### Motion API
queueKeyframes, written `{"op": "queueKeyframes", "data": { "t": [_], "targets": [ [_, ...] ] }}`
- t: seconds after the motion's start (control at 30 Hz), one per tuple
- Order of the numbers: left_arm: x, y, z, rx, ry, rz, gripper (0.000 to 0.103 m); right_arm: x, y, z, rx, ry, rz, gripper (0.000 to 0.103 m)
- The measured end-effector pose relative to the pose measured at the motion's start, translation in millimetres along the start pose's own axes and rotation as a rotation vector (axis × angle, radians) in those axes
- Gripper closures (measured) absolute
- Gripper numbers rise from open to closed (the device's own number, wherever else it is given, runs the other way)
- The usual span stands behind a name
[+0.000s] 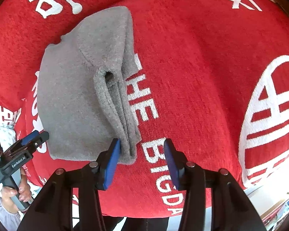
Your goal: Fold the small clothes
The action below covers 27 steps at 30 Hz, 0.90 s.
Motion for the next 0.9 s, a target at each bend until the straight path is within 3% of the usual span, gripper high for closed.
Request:
{"op": "queueKeyframes", "data": {
  "t": [0.17, 0.2, 0.23, 0.3, 0.4, 0.5, 0.6, 0.73, 0.83, 0.9],
  "targets": [
    [-1, 1, -6, -0.017, -0.018, -0.012, 0.031, -9, 3, -1, -0.03, -0.025, 0.014, 0.046],
    [-2, 2, -8, -0.019, -0.017, -0.008, 0.028, -11, 5, 0, -0.032, -0.026, 0.021, 0.045],
    [-4, 5, -11, -0.025, -0.013, 0.004, 0.014, -13, 6, 0, -0.033, -0.028, 0.027, 0.043],
    [-10, 11, -17, -0.036, -0.014, 0.028, 0.001, -18, 10, 3, -0.031, -0.026, 0.042, 0.04],
    [-18, 21, -24, -0.05, -0.008, 0.052, 0.001, -23, 17, 8, -0.015, -0.008, 0.064, 0.035],
    [-21, 34, -30, -0.069, -0.002, 0.068, 0.001, -27, 25, 14, 0.019, 0.049, 0.094, 0.025],
    [-22, 52, -34, -0.099, -0.005, 0.09, 0.001, -28, 39, 17, 0.045, 0.129, 0.121, 0.024],
    [-5, 80, -27, -0.141, -0.084, 0.062, 0.001, -18, 71, 15, 0.044, 0.252, 0.128, 0.024],
    [13, 91, -9, -0.129, -0.2, 0.001, 0.001, -4, 92, 14, 0.05, 0.324, 0.107, 0.024],
    [20, 95, -2, -0.122, -0.234, -0.005, 0.001, 3, 102, 12, 0.056, 0.378, 0.099, 0.024]
  ]
}}
Point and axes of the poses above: each gripper's, at about its wrist camera, not at the fingertips, and x roughly the way its jaws point, z to its right, y to its top, the point moved 10 cm from there along x, roughly the way its jaws point, and after that the axes turned 10 degrees about -x, right-handed, at the moved point
